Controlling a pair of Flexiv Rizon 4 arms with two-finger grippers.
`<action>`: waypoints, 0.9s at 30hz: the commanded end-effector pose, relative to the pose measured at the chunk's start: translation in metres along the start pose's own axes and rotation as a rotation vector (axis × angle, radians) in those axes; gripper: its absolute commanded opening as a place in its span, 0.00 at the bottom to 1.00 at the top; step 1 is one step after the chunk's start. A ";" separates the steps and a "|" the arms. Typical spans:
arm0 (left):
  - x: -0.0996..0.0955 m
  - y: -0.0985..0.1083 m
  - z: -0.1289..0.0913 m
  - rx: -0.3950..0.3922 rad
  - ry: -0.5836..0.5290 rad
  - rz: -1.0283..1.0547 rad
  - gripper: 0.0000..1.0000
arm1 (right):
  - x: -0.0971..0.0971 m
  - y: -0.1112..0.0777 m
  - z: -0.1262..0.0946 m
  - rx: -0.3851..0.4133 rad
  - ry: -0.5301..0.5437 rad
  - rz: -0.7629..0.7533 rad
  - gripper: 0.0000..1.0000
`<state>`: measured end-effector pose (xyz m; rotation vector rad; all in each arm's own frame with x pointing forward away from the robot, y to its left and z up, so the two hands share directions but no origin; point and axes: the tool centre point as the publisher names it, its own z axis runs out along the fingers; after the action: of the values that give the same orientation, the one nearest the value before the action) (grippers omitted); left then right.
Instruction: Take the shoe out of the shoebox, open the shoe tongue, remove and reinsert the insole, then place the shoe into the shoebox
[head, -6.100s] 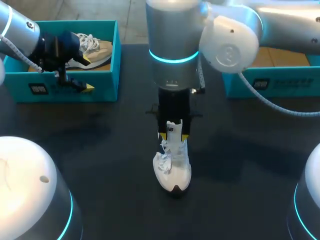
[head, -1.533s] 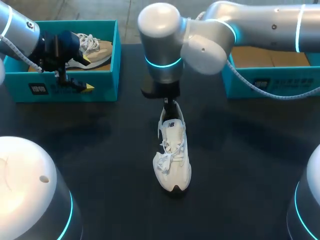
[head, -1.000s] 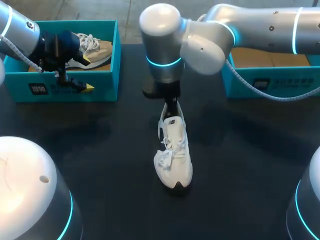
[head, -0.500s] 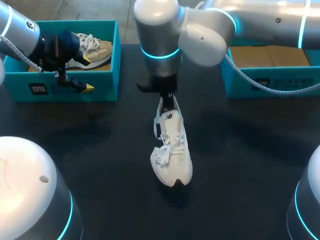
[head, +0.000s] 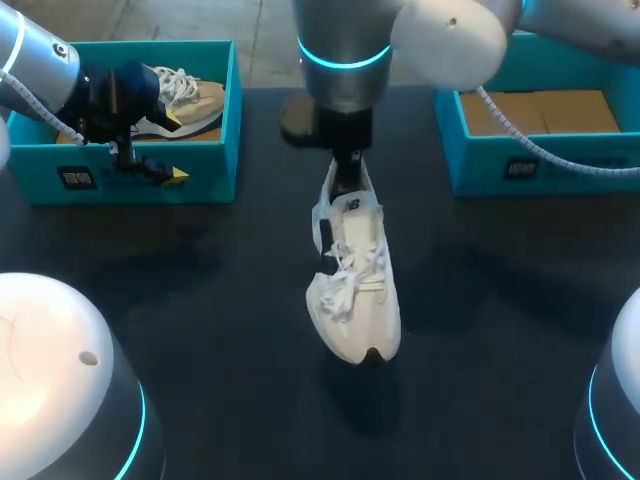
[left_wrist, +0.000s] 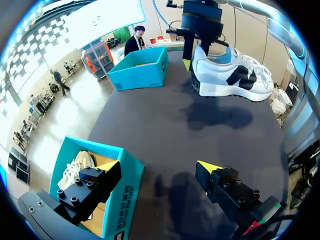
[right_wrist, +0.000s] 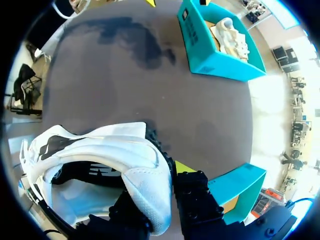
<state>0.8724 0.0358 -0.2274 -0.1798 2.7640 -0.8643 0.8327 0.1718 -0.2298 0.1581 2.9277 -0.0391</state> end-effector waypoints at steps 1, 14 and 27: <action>0.000 0.000 0.000 -0.004 0.000 0.000 1.00 | 0.000 -0.004 -0.004 -0.006 0.000 0.000 0.00; 0.000 0.000 0.000 -0.004 0.000 0.000 1.00 | 0.000 -0.004 -0.004 -0.006 0.000 0.000 0.00; 0.000 0.000 0.000 -0.004 0.000 0.000 1.00 | -0.020 -0.028 -0.037 0.045 -0.026 -0.006 0.00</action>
<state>0.8724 0.0358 -0.2274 -0.1797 2.7640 -0.8643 0.8445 0.1517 -0.1970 0.1533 2.9058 -0.1205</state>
